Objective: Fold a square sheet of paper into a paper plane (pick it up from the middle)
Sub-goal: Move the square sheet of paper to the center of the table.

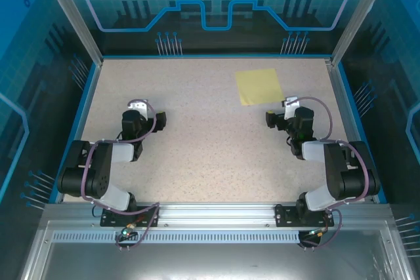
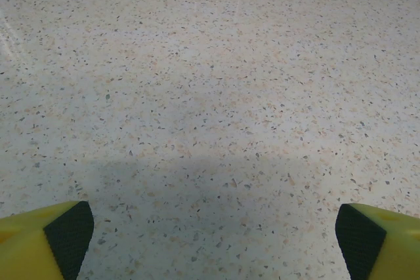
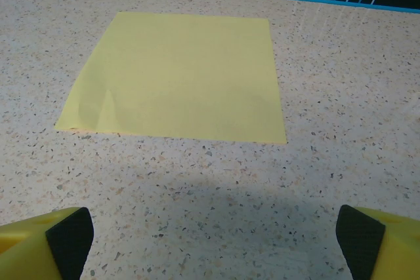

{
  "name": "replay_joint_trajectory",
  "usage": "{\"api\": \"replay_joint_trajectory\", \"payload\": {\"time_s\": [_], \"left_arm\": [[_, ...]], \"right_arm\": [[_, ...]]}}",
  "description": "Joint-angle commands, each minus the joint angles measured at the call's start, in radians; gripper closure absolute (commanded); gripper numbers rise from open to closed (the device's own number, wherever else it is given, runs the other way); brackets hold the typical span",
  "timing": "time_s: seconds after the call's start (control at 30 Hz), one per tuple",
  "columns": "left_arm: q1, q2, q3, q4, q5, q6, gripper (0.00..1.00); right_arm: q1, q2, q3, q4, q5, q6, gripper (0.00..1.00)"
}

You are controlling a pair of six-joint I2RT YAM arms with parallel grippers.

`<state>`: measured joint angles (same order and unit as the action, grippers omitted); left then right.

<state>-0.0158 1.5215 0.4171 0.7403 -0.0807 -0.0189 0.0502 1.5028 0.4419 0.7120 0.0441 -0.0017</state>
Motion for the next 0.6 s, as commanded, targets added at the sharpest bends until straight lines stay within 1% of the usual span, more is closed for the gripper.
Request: {"api": "replay_joint_trajectory", "payload": {"time_s": [0.0,0.5,0.57], "left_arm": [[0.01,-0.006,0.005,0.032,0.024,0.019,0.01],[0.011,-0.004,0.006,0.031,0.028,0.018,0.01],[0.011,-0.005,0.006,0.03,0.028,0.019,0.01]], "right_arm": [[0.004,0.001,-0.005,0.029,-0.006,-0.012,0.01],[0.003,0.003,-0.003,0.026,-0.01,-0.01,0.01],[-0.01,0.001,-0.001,0.024,-0.033,-0.004,0.01]]}}
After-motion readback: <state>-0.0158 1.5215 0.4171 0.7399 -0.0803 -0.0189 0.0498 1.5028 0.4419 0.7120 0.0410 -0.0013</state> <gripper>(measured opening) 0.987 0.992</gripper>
